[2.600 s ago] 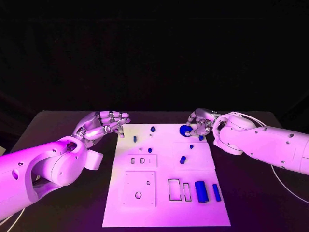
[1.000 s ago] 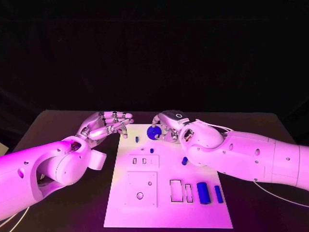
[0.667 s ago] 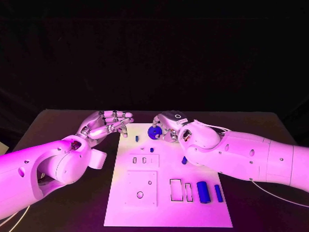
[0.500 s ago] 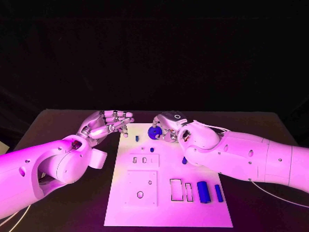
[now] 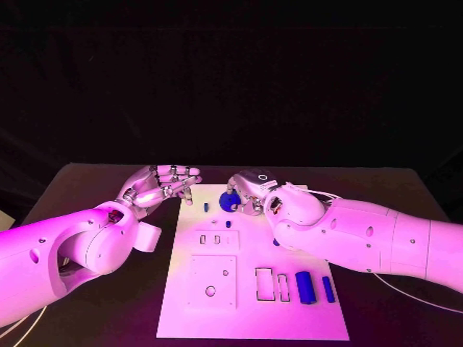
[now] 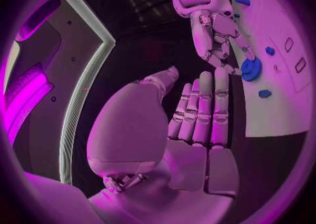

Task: Assemble the parts on the task board

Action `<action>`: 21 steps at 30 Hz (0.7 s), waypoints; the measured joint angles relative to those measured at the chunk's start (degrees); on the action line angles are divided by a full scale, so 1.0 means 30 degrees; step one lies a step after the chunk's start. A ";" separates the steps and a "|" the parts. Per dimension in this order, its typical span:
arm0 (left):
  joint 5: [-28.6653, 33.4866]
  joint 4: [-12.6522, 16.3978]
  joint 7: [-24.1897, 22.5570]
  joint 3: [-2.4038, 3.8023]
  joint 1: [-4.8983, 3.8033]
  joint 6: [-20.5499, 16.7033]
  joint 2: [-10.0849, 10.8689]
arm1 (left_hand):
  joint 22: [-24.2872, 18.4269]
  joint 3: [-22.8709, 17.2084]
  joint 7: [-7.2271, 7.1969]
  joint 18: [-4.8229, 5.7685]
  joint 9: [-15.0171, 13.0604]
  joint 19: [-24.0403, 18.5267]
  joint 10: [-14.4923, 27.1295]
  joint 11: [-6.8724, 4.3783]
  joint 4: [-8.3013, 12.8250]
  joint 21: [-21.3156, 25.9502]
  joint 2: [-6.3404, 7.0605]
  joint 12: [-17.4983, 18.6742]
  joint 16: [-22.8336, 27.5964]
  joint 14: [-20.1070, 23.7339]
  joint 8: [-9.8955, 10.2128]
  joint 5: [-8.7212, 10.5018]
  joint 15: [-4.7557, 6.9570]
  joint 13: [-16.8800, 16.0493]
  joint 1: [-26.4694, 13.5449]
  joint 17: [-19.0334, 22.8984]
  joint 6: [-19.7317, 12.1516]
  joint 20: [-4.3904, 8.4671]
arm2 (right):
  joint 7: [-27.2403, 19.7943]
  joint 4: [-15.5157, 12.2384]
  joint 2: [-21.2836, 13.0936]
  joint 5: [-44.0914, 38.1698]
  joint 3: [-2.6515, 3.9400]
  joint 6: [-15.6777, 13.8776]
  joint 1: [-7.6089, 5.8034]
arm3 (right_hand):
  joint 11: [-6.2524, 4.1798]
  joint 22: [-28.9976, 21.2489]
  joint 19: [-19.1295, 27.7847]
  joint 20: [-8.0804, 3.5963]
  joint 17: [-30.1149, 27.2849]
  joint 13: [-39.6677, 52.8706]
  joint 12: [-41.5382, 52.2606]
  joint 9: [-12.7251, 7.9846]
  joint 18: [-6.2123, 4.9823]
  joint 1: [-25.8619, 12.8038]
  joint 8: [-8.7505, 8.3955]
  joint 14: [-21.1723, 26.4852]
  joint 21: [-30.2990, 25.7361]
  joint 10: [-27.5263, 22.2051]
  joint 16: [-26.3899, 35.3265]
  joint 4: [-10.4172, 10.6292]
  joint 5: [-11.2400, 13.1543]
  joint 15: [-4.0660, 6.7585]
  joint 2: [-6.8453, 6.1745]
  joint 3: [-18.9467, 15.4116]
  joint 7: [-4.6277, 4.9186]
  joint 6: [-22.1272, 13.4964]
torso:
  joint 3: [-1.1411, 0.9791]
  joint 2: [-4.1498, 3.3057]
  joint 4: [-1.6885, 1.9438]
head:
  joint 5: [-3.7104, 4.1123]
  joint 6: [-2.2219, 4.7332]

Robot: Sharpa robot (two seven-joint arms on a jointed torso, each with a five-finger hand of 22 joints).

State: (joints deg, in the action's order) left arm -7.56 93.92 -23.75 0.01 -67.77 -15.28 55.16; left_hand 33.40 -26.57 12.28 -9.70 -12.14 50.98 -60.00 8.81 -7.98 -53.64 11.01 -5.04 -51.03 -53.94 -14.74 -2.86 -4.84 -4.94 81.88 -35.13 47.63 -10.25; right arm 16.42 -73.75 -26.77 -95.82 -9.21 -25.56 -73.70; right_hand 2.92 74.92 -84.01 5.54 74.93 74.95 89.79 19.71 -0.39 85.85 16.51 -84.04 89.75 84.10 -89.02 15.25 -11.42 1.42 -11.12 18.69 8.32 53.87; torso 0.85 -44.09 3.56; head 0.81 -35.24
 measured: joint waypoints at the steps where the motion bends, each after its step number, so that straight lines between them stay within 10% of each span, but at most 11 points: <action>1: 0.0000 0.0002 0.0000 0.0000 0.0000 0.0000 0.0000 | -0.0001 0.0000 0.0000 -0.0002 0.0000 0.0000 0.0000 0.0000 0.0000 0.0000 0.0000 0.0000 0.0000 0.0000 0.0000 0.0000 0.0000 -0.0001 0.0000 0.0000 0.0000 0.0000 | -0.0004 0.0081 0.0042 0.0000 -0.0002 0.0002 0.0034 | 0.0000 0.0000 0.0000 0.0001 0.0000 0.0000 0.0000 0.0001 0.0001 -0.0002 -0.0044 0.0000 0.0000 0.0000 0.0000 0.0000 0.0001 0.0000 0.0001 -0.0001 -0.0002 0.0001 | -0.0002 -0.0002 0.0002 | -0.0004 0.0002; 14: 0.0000 -0.0004 0.0005 0.0000 0.0000 0.0000 0.0000 | -0.0002 0.0000 0.0000 0.0000 0.0002 0.0000 0.0000 0.0000 0.0000 0.0000 0.0000 0.0000 0.0000 0.0001 0.0000 0.0000 0.0000 0.0000 0.0000 -0.0002 0.0000 0.0000 | -0.0194 0.0756 0.0443 0.0037 0.0019 -0.0045 0.0116 | 0.0000 -0.0002 0.0001 0.0001 -0.0003 -0.0003 -0.0001 0.0032 -0.0001 -0.0452 -0.0345 0.0003 0.0000 -0.0001 0.0000 0.0031 0.0106 -0.0004 -0.0244 0.0232 -0.0116 0.0108 | -0.0018 -0.0015 -0.0024 | -0.0075 -0.0027; 21: 0.0000 -0.0019 0.0012 0.0000 0.0000 0.0002 0.0000 | -0.0003 0.0000 0.0000 0.0000 0.0003 0.0000 0.0000 0.0000 0.0000 0.0000 0.0000 0.0000 0.0000 0.0000 0.0000 0.0000 0.0000 0.0000 0.0000 -0.0002 0.0000 0.0000 | -0.0320 0.1116 0.0497 0.0318 -0.0021 -0.0138 0.0183 | 0.0465 -0.0004 0.0032 0.0179 -0.0004 -0.0005 -0.0002 -0.0400 -0.0001 -0.2992 -0.1775 0.0006 0.0000 -0.0021 0.0000 0.0460 0.0136 -0.0474 0.0136 -0.0110 0.0324 -0.1547 | -0.0024 -0.0016 -0.0031 | -0.0092 -0.0029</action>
State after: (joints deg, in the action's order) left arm -7.56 93.86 -23.71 0.01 -67.77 -15.27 55.16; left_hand 33.39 -26.57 12.28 -9.70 -12.13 50.98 -60.00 8.81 -7.98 -53.63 11.01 -5.04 -51.02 -53.94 -14.74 -2.86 -4.84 -4.94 81.88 -35.14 47.63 -10.25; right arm 15.46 -70.41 -25.28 -94.86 -9.28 -25.97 -73.15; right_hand 4.31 74.90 -83.91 6.08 74.92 74.93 89.78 18.51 -0.39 76.87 11.19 -84.02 89.75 84.03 -89.02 16.62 -11.01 0.00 -10.71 18.36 9.30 49.23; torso 0.77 -44.14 3.47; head 0.53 -35.33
